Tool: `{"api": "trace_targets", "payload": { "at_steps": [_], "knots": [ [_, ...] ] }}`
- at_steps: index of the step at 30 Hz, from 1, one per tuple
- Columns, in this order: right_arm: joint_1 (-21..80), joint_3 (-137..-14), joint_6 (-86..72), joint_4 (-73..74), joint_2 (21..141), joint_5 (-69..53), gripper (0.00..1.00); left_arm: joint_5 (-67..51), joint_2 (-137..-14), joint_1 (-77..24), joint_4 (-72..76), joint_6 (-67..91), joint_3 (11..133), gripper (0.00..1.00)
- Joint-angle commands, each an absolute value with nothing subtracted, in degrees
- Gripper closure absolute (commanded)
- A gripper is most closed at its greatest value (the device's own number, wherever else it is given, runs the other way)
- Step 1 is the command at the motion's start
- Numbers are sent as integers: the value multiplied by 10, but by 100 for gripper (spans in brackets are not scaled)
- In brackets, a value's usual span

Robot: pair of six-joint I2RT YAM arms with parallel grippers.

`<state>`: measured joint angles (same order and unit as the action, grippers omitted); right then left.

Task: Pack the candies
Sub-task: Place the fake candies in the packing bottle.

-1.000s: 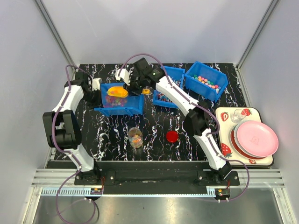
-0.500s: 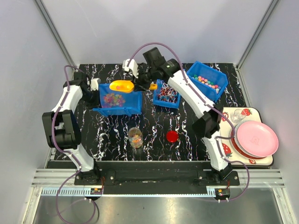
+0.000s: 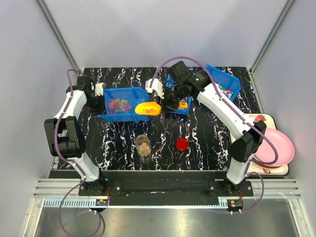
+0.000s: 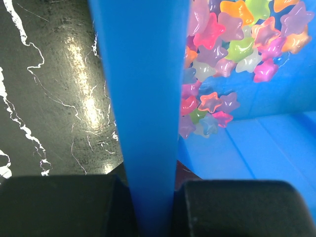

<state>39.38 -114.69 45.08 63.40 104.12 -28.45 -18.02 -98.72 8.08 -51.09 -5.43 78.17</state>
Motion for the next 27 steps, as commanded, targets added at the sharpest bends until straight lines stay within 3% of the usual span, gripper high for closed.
{"api": "trace_targets", "payload": {
  "at_steps": [1,11,27],
  "knots": [
    [409,-1102,475,653,991,-243,100,-185,-980,89,-489,-42,812,100],
    [475,-1037,492,691,962,-162,100,-181,-987,97,-481,-40,799,100],
    [554,-1048,492,748,978,-72,100,-192,-979,100,-475,-40,787,100]
  ]
}}
